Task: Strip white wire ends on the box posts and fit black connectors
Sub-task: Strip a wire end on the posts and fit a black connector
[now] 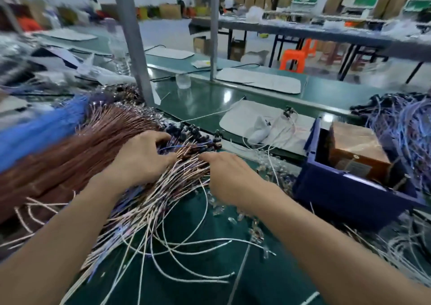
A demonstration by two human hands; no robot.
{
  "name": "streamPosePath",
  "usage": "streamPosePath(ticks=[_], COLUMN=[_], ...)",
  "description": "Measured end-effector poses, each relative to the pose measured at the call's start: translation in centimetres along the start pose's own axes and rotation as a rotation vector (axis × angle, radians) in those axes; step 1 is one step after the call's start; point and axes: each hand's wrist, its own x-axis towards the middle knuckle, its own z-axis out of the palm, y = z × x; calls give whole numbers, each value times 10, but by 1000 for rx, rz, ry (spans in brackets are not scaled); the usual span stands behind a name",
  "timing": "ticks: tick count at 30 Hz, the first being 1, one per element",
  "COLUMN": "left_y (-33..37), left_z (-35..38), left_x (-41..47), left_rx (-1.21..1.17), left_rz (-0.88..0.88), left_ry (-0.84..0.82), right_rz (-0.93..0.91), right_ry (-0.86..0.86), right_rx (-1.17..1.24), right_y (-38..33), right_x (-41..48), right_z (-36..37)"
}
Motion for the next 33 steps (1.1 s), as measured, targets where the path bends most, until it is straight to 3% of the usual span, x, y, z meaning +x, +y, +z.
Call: streamPosePath(ticks=[4, 8, 12, 17, 21, 33], left_y=[-21, -37, -50, -57, -47, -21], left_z=[15, 15, 12, 14, 24, 51], left_x=[12, 19, 21, 26, 27, 0], left_rx=[47, 57, 114, 181, 287, 78], left_rz=[-27, -103, -17, -40, 32, 131], left_ry=[-174, -38, 162, 3, 55, -5], right_rz=[-38, -134, -146, -256, -313, -231], right_ry=[-11, 46, 22, -13, -73, -19], right_rx=[-95, -142, -128, -85, -87, -108], right_y=[-4, -11, -12, -10, -17, -2], right_x=[40, 62, 70, 64, 61, 38], right_z=[20, 27, 28, 26, 35, 38])
